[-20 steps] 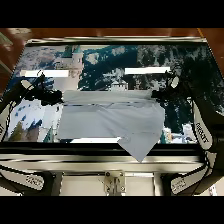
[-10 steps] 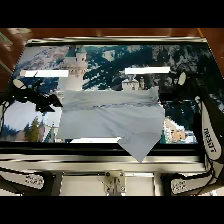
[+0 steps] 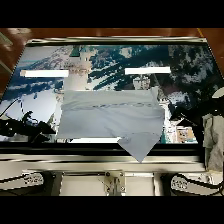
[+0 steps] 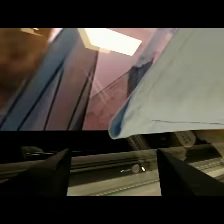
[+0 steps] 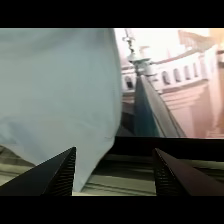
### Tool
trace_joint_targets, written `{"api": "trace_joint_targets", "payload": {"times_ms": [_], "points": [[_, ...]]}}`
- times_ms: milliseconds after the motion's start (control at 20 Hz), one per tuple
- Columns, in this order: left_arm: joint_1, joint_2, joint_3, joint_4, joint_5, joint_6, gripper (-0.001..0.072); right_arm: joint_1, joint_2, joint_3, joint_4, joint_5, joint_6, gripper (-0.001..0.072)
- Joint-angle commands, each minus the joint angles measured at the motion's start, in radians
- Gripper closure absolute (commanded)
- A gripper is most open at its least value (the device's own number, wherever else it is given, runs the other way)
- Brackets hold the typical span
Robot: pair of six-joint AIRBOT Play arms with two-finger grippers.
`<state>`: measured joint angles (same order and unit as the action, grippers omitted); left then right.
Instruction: Fold the shirts.
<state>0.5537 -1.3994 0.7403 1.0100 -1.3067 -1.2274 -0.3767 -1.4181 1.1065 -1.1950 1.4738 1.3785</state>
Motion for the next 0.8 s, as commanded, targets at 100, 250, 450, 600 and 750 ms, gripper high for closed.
{"api": "trace_joint_targets", "payload": {"times_ms": [100, 250, 450, 600, 750], "points": [[-0.004, -0.001, -0.084, -0.116, 0.122, 0.067, 0.0104, 0.010, 0.019, -0.066, 0.116, -0.069, -0.028, 0.0127], [-0.060, -0.043, -0.084, -0.195, 0.155, 0.068, 0.0118, 0.012, 0.019, -0.066, 0.119, -0.083, -0.023, 0.0127], [-0.135, -0.098, -0.084, -0.292, 0.146, 0.099, 0.0547, 0.012, 0.019, -0.087, 0.055, -0.062, -0.021, 0.0126], [-0.129, -0.092, -0.077, -0.301, 0.116, 0.117, 0.0669, 0.012, 0.019, -0.179, 0.059, -0.054, -0.031, 0.0126], [-0.113, -0.074, -0.066, -0.309, 0.098, 0.134, 0.0669, 0.013, 0.019, -0.293, 0.167, -0.135, -0.101, 0.0126]]}}
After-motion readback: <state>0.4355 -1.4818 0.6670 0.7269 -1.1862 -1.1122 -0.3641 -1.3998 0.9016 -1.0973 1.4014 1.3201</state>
